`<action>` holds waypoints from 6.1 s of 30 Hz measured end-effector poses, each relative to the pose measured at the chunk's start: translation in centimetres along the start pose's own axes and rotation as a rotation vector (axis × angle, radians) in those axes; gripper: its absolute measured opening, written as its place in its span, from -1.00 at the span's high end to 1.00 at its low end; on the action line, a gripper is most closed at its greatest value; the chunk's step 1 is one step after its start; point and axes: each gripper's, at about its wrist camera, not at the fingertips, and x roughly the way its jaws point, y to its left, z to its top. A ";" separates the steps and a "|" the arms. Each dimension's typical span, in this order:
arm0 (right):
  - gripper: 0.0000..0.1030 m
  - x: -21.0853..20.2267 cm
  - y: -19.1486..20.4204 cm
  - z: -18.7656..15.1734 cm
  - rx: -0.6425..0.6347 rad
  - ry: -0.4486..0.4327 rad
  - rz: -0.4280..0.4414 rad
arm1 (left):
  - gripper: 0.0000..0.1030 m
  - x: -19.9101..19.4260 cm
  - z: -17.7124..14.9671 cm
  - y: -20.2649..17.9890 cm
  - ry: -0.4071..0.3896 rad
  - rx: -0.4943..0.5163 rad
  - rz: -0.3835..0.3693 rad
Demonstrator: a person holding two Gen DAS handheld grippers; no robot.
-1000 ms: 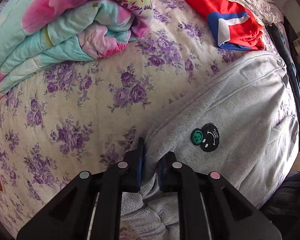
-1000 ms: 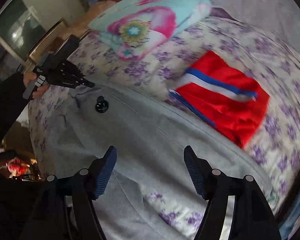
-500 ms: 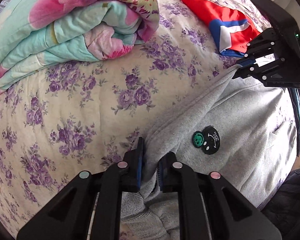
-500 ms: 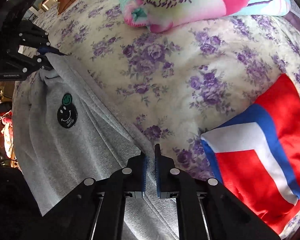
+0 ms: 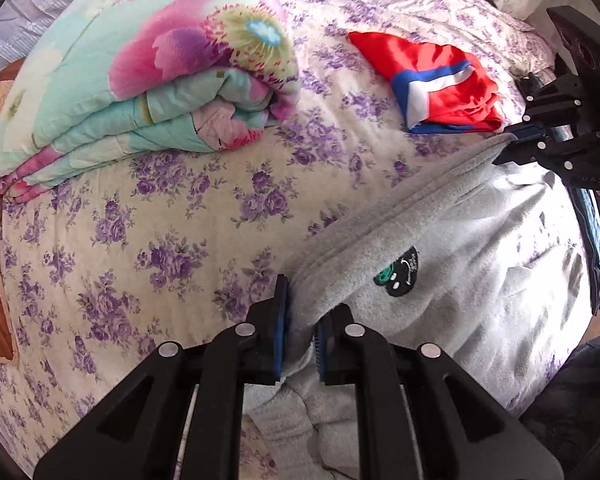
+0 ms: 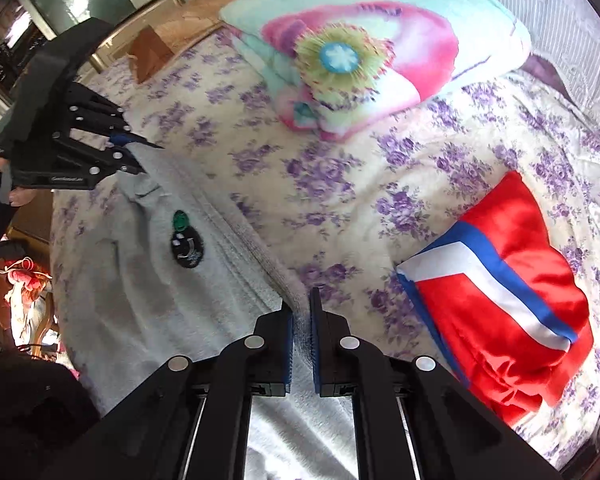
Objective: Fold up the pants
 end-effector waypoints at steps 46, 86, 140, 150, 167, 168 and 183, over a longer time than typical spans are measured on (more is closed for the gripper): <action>0.44 9.5 18.0 -18.6 0.285 0.151 0.081 | -0.18 7.3 -17.7 -14.6 0.084 -0.355 -0.115; 0.84 -12.7 -8.5 -27.6 1.106 0.006 -0.212 | -0.25 7.1 -19.5 -14.1 0.107 -0.353 -0.160; 0.50 5.7 7.0 -12.4 0.403 0.063 0.030 | -0.31 9.4 -17.6 -19.9 0.158 -0.153 -0.296; 0.50 7.4 6.2 -11.8 0.421 0.047 0.174 | -0.31 9.9 -16.5 -19.7 0.212 -0.141 -0.312; 0.91 11.1 4.5 -8.0 0.263 0.129 -0.033 | -0.32 9.8 -16.9 -20.1 0.203 -0.158 -0.289; 0.91 11.8 4.5 -8.1 0.261 0.126 -0.042 | -0.32 9.8 -17.0 -20.2 0.201 -0.160 -0.290; 0.10 -4.4 3.3 -15.1 0.476 -0.123 -0.088 | -0.31 5.3 -11.0 -18.9 0.075 -0.155 -0.211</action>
